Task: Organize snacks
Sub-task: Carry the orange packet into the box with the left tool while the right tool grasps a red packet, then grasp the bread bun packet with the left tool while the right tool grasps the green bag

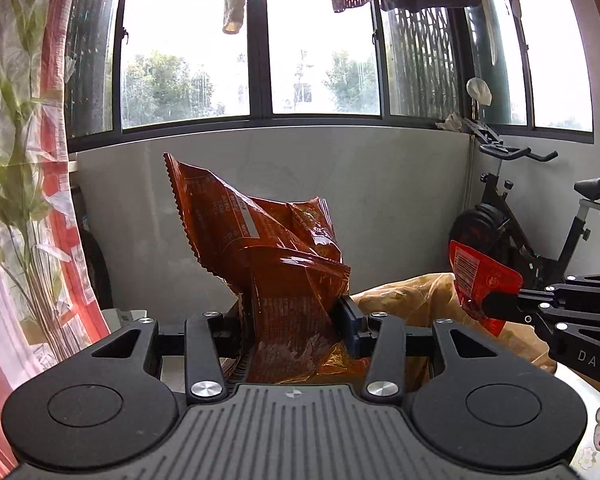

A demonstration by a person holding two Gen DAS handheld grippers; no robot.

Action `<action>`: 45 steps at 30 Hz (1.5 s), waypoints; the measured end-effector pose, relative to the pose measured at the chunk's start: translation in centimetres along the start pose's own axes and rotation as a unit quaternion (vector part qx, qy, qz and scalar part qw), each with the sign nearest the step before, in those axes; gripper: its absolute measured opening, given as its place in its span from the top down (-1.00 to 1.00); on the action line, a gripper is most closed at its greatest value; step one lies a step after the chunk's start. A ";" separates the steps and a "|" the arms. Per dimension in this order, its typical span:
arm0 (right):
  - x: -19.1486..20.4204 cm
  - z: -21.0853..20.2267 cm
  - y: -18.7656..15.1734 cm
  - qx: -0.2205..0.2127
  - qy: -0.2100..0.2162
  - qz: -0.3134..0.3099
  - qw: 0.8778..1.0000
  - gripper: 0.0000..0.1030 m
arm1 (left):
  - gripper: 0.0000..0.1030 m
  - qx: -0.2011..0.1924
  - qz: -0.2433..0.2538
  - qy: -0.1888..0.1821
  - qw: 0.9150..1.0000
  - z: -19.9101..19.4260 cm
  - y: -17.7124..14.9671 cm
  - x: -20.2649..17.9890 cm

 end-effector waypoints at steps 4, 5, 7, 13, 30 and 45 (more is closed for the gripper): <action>-1.2 2.4 -1.5 0.030 -0.009 0.019 0.999 0.99 | 0.04 0.044 -0.013 -0.009 0.999 2.6 -2.1 -0.6; -1.5 2.8 -1.8 0.036 -0.013 0.023 0.999 0.99 | 0.04 0.051 -0.015 -0.011 0.999 2.9 -2.5 -0.7; -1.9 3.3 -2.6 0.051 -0.014 0.033 0.998 0.97 | -0.07 0.057 -0.007 -0.022 0.998 3.3 -3.2 -1.0; -1.8 3.0 -3.1 0.067 -0.019 0.035 0.997 0.38 | -0.59 0.040 0.007 -0.017 0.999 2.2 -3.1 -0.1; -2.6 -5.5 -6.7 0.061 -0.039 0.067 0.995 -0.13 | -0.63 0.015 -0.083 -0.037 0.996 -6.5 -6.7 2.4; -4.8 -6.5 -16.3 0.167 -0.111 0.122 0.972 -0.54 | -0.63 0.051 -0.113 -0.040 0.992 -8.8 -12.1 3.0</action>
Point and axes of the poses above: each gripper's, at about its wrist camera, not at the fingertips, and z roughly the way its jaws point, x to its left, y to its top, the point moved 10 cm from there along z, roughly the way its jaws point, and after that the axes turned 12 degrees about z, right-handed, at the moved point
